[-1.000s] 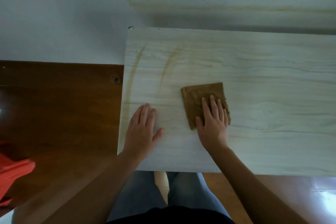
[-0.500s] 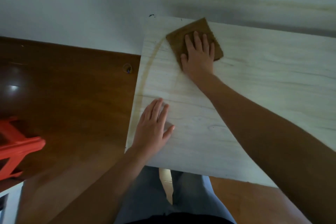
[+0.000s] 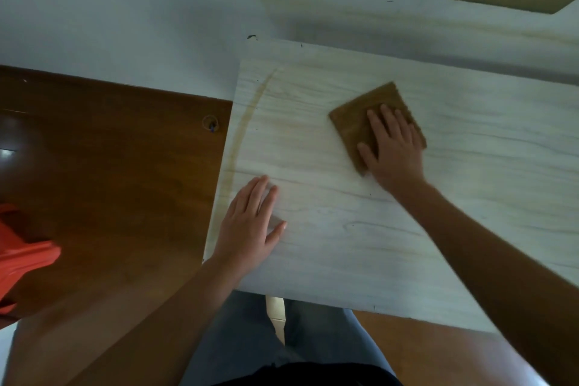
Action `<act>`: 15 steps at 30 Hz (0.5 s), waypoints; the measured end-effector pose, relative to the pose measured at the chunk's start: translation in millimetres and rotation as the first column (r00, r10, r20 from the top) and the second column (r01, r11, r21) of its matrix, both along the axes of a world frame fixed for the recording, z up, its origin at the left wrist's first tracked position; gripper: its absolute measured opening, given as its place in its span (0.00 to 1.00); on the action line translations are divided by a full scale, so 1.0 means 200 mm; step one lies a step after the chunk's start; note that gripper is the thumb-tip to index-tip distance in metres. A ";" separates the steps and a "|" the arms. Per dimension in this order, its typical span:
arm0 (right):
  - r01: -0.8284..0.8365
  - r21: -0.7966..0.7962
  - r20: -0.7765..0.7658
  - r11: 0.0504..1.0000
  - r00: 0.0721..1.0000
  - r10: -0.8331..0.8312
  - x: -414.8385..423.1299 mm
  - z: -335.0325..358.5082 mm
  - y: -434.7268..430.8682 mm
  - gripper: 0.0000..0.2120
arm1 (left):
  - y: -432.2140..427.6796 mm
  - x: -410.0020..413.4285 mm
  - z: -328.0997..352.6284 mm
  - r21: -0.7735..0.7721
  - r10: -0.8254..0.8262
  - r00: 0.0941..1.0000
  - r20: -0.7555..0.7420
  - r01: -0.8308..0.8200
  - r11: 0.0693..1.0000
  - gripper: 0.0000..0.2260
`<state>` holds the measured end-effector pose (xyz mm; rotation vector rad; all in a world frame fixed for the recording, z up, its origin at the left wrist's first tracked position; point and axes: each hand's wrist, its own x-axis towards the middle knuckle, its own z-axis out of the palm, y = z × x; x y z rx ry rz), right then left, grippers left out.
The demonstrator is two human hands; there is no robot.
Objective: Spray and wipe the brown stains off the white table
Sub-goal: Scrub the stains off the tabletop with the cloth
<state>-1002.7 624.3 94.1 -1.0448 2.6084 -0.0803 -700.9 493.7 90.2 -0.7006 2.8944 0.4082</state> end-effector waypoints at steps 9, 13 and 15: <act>0.041 -0.086 0.051 0.995 0.998 -0.037 0.05 -0.01 -0.63 0.30 | 0.02 0.00 0.01 0.016 0.021 0.999 0.034 -0.022 1.000 0.31; -0.039 -0.164 0.081 0.986 0.995 0.053 0.41 0.00 -0.37 0.28 | 0.01 0.00 0.00 0.011 0.013 0.999 0.040 -0.013 1.000 0.30; -0.026 -0.176 0.083 0.984 0.996 0.041 0.54 0.01 -0.16 0.28 | 0.01 0.00 0.00 -0.003 0.000 0.999 0.038 0.000 1.000 0.31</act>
